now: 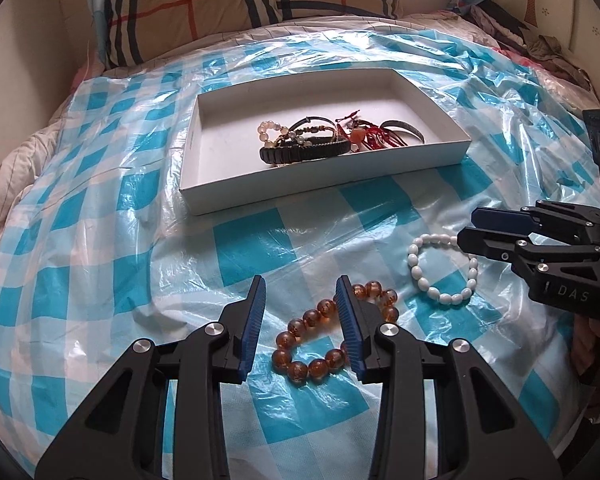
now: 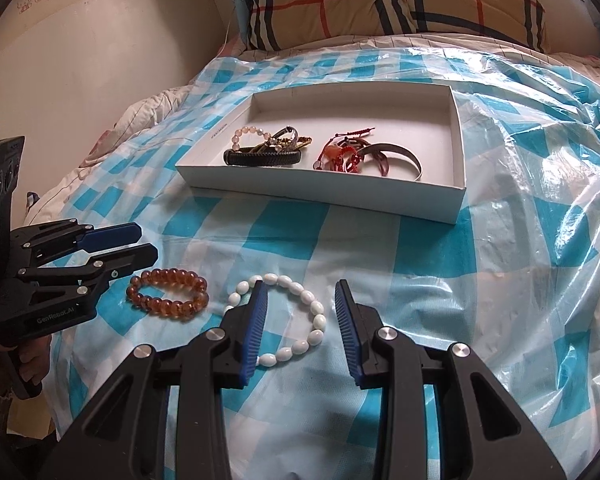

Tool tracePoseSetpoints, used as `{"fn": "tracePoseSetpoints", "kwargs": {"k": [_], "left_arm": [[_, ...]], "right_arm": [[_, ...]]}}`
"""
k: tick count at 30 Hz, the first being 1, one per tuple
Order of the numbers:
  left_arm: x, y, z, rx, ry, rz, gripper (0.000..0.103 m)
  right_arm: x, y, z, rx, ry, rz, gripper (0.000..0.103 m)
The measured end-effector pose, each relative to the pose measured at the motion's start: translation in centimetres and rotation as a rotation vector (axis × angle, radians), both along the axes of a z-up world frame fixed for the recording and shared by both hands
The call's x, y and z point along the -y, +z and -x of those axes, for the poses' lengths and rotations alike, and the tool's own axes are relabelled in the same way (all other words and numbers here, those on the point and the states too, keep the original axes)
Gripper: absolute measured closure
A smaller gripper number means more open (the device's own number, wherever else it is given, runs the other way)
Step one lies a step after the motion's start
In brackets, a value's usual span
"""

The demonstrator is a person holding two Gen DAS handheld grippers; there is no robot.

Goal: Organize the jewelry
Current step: 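Reach the left gripper to the amber bead bracelet while the right reaches the white pearl bracelet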

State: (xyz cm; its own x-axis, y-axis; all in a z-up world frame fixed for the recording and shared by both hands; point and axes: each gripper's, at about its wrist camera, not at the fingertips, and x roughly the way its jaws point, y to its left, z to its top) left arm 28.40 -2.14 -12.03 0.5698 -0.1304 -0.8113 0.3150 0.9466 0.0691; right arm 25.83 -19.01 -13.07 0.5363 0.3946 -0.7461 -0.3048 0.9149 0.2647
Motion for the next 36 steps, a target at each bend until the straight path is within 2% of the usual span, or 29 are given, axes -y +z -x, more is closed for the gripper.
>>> {"fn": "tracePoseSetpoints", "kwargs": {"k": [11, 18, 19, 22, 23, 24, 25, 26, 36], "left_arm": [[0.0, -2.2, 0.0, -0.061, -0.034, -0.025, 0.068], [0.4, -2.9, -0.1, -0.067, -0.043, -0.042, 0.068], [0.5, -3.0, -0.1, -0.064, -0.046, -0.046, 0.068], [0.4, -3.0, 0.1, -0.063, -0.046, -0.041, 0.070], [0.4, -2.9, 0.2, -0.064, -0.046, -0.031, 0.074], [0.4, -2.9, 0.3, -0.065, -0.050, -0.029, 0.085], [0.5, -2.8, 0.5, -0.058, -0.053, -0.040, 0.091], [0.6, -2.7, 0.6, -0.056, -0.059, -0.040, 0.092], [0.2, -3.0, 0.3, -0.078, -0.053, -0.008, 0.089]], "right_arm": [[-1.1, -1.8, -0.7, -0.072, 0.035, 0.042, 0.067], [-1.9, -1.9, -0.4, -0.061, 0.051, 0.094, 0.066], [-2.0, -1.9, -0.3, -0.057, 0.053, 0.100, 0.068], [-1.9, -1.9, 0.1, -0.053, 0.052, 0.093, 0.087], [-1.7, -1.8, 0.3, -0.053, 0.050, 0.084, 0.091], [-1.6, -1.8, 0.4, -0.054, 0.047, 0.076, 0.093], [-1.4, -1.7, 0.6, -0.054, 0.044, 0.067, 0.095], [-1.3, -1.7, 0.7, -0.055, 0.041, 0.061, 0.095], [-1.1, -2.2, 0.4, -0.086, 0.037, 0.041, 0.092]]}}
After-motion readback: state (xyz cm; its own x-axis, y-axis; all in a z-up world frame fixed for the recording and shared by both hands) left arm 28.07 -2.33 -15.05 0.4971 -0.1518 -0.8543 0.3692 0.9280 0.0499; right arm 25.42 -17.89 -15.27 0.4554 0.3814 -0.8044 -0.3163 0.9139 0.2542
